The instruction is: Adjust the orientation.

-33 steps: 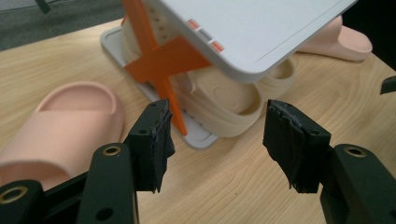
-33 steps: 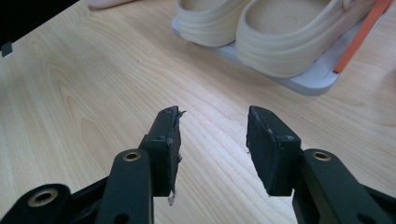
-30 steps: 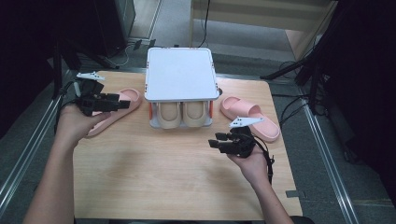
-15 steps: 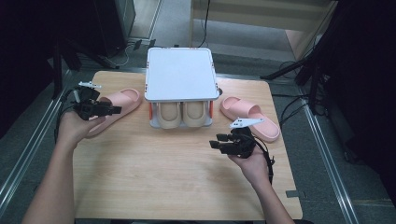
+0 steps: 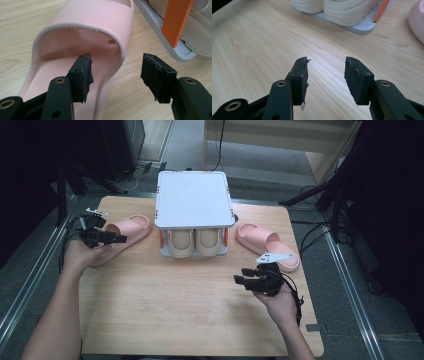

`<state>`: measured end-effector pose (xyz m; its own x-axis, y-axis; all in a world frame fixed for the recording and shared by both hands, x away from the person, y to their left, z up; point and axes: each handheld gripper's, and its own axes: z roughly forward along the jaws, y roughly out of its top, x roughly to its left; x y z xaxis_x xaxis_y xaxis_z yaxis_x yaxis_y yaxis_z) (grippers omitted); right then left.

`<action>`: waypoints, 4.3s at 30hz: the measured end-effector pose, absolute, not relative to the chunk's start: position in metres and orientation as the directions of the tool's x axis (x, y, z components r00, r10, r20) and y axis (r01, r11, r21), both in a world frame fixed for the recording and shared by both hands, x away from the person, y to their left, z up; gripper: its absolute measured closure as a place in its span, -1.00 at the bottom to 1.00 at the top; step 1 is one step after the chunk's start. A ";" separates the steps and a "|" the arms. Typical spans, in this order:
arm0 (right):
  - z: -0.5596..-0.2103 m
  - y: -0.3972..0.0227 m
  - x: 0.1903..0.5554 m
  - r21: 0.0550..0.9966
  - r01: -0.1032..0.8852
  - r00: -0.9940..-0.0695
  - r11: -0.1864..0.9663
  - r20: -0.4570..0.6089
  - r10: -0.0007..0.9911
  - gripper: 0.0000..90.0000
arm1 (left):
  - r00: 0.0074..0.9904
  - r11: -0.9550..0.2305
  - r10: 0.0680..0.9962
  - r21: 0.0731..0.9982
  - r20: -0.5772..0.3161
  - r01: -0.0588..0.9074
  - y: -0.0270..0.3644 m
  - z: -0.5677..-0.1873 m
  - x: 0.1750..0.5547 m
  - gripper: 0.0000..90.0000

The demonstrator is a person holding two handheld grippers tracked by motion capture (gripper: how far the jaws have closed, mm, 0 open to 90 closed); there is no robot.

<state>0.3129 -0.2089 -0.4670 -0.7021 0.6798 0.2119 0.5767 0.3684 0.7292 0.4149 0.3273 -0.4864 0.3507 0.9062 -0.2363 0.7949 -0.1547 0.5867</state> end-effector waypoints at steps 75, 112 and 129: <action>-0.460 -0.167 0.338 0.741 0.533 -0.776 0.410 0.235 0.585 0.19 | 0.595 -0.346 0.780 0.657 -0.196 0.670 0.222 -0.428 0.273 0.85; -0.467 -0.172 0.319 0.723 0.551 -0.762 0.416 0.232 0.605 0.19 | 0.781 -0.569 0.564 0.559 -0.269 0.604 0.097 -0.496 0.282 0.41; -0.472 -0.159 0.316 0.714 0.544 -0.779 0.440 0.235 0.581 0.19 | 0.762 -0.513 0.584 0.601 -0.279 0.613 0.154 -0.453 0.276 0.53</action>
